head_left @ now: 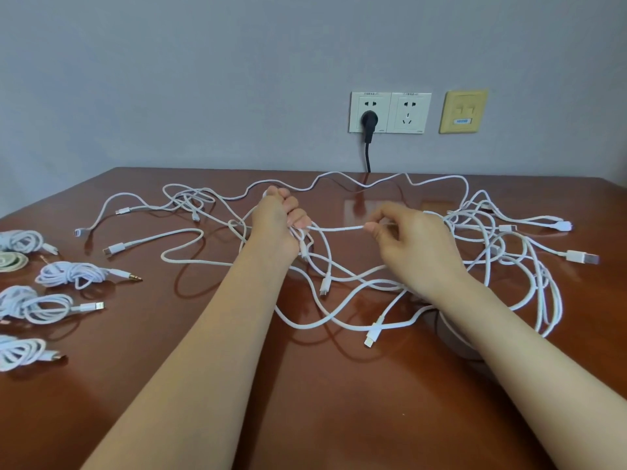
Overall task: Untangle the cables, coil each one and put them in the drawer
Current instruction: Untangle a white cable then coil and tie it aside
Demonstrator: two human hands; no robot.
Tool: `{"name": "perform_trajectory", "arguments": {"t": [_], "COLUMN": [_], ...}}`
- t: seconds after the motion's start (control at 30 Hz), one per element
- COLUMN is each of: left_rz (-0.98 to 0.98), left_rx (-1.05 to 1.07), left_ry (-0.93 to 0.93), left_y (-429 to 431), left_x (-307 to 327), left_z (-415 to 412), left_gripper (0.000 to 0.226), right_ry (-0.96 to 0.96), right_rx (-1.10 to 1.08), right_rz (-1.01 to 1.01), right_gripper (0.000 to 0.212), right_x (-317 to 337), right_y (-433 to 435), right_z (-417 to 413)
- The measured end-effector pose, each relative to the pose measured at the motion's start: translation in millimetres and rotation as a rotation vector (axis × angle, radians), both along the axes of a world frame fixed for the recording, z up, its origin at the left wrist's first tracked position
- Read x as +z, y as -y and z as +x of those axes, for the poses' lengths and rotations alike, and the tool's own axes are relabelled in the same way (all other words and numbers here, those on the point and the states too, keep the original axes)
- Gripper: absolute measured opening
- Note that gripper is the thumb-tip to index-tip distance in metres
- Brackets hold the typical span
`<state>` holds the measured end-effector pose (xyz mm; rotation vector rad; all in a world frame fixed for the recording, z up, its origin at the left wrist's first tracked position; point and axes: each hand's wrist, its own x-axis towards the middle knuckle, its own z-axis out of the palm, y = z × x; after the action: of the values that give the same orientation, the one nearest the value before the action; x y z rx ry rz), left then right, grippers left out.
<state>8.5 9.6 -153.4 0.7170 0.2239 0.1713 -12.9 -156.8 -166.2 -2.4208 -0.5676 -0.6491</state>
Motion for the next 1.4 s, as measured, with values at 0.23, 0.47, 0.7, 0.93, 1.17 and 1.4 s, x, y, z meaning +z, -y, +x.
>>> {"name": "perform_trajectory", "arguments": {"t": [0.23,0.47,0.7,0.93,1.17,1.4], "left_rz": [0.607,0.717,0.609,0.663,0.68,0.958], "left_rx": [-0.139,-0.363,-0.495,-0.529,-0.707,-0.75], "left_ry": [-0.129,-0.14,-0.088,-0.075,-0.01,0.091], "left_y": [30.1,45.0,42.6,42.9,54.5,59.4], "left_x": [3.6,0.2,4.0,0.9,3.7,4.2], "left_z": [-12.3,-18.5,-19.1,-19.3,-27.4,-35.3], "left_gripper": [0.033,0.046,0.056,0.055,0.072,0.046], "right_ry": [0.133,0.038,-0.03,-0.116,-0.122,-0.233], "right_rx": [0.219,0.319,0.227,0.219,0.19,0.143], "right_rz": [-0.107,0.042,0.22,0.328,0.385,0.563], "right_gripper": [0.011,0.01,0.017,0.028,0.023,0.034], "right_x": [-3.6,-4.3,2.1,3.3,7.8,12.1], "right_y": [0.8,-6.0,-5.4,-1.4,-0.4,10.9], "right_z": [1.4,-1.8,-2.9,0.4,-4.0,9.7]}}
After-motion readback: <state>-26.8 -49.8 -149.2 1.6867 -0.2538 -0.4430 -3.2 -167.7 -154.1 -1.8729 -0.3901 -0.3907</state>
